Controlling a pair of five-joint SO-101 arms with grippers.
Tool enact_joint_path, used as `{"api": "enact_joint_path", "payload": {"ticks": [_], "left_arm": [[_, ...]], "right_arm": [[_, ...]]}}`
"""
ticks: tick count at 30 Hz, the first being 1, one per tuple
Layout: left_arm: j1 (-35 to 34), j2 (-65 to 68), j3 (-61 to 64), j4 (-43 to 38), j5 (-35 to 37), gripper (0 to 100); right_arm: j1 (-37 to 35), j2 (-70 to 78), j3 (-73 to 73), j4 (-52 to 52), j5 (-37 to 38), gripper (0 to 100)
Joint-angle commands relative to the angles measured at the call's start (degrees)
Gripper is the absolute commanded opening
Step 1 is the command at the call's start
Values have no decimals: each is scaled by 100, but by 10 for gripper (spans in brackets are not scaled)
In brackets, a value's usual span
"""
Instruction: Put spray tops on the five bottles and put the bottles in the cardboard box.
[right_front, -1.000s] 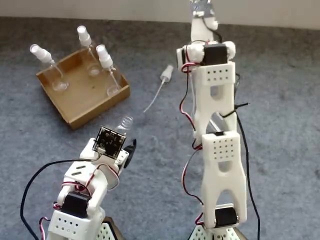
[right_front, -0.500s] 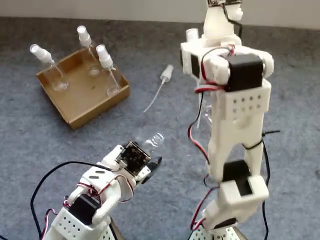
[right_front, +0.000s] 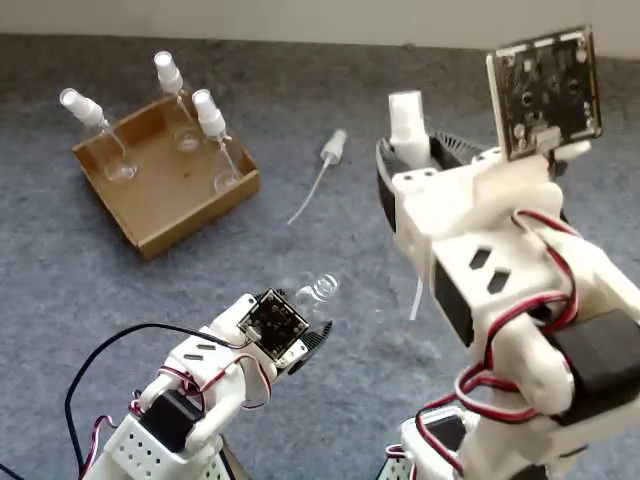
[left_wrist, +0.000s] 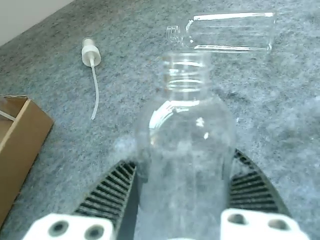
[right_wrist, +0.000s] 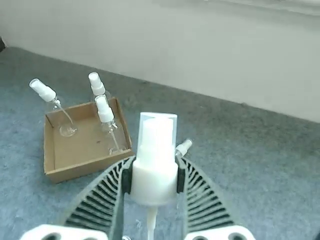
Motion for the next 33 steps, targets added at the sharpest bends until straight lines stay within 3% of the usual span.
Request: {"api": "enact_joint_path", "payload": {"ticks": [1, 10, 24, 33], "left_arm": [[180, -57, 119, -167, 88, 88], [1218, -57, 119, -457, 88, 88], [1191, -48, 119, -431, 88, 88], [1191, -48, 119, -457, 88, 88]], "right_arm": [[-75, -541, 892, 22, -53, 11], [-75, -1068, 3284, -1622, -62, 11], [-84, -2712, 6396, -4391, -70, 11], [-84, -3459, 7380, -4840, -79, 11]]}}
